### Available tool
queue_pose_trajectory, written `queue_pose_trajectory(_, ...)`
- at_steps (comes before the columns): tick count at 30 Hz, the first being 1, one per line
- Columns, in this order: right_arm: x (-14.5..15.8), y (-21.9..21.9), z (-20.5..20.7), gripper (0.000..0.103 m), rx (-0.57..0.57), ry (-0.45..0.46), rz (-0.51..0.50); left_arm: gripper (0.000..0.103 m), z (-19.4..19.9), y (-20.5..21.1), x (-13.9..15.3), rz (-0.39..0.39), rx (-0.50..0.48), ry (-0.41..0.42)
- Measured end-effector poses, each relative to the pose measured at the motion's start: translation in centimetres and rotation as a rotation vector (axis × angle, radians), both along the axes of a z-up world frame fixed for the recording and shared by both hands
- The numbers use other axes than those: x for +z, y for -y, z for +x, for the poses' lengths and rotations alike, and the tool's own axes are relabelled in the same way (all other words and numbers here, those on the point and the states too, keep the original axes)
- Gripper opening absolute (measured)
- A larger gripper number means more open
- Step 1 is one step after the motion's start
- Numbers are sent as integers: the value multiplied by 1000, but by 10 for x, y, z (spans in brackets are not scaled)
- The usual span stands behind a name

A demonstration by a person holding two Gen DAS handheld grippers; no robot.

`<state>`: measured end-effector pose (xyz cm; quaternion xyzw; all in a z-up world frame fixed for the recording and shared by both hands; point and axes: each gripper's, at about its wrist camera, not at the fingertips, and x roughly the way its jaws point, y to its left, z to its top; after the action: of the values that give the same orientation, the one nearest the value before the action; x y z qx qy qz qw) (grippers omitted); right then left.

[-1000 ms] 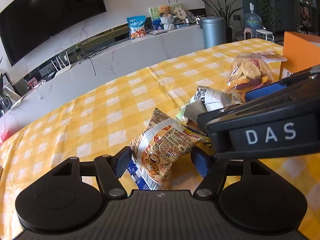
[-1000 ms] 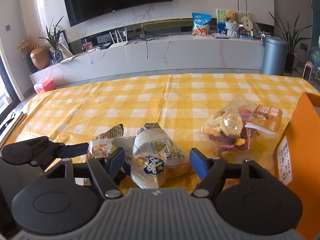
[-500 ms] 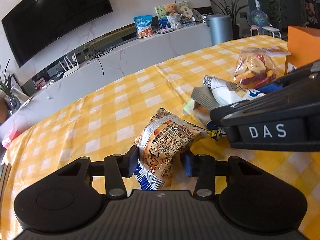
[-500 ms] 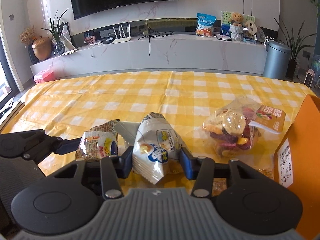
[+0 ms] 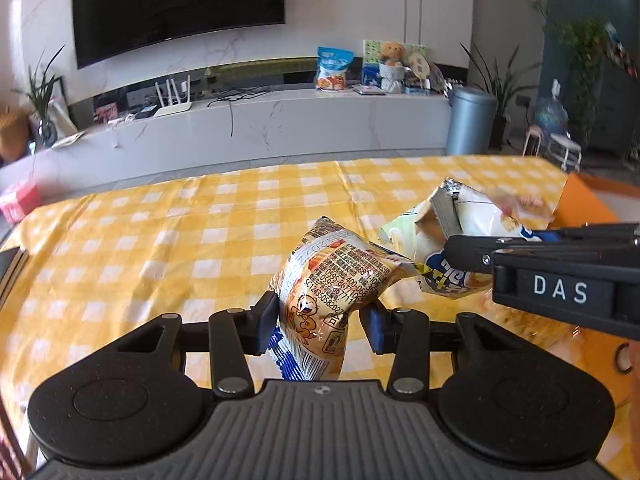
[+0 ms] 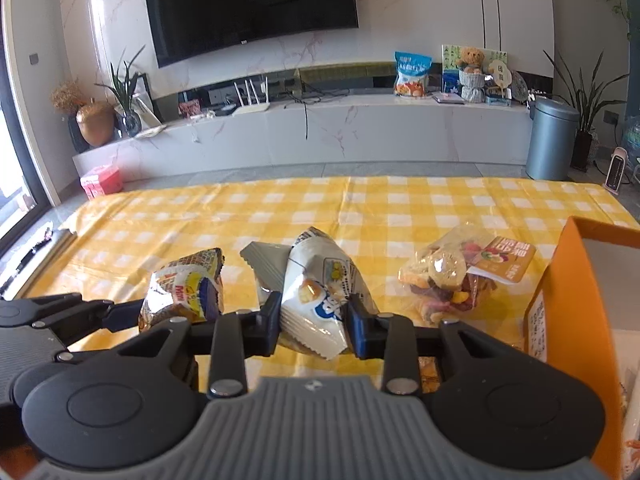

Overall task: Organize snacks
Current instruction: 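Carry both chip bags over the orange box and lower them with both tools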

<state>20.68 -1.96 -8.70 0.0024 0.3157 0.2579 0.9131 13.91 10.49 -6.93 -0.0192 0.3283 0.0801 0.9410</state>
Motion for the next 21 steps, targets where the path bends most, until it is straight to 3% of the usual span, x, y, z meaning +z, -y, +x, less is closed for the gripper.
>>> queue_pose_trajectory(10,56,37,-49,31,0,50,156,50,-38,16,53,-88,30,99)
queue_pose_trajectory(16,83,79,-78,31,-41,108,228,50,-50,49,80,-62,-34,155)
queue_pose_trajectory(21,97,121,-93,31,-112,152,273,50,-45,93,95,-13,-146,186)
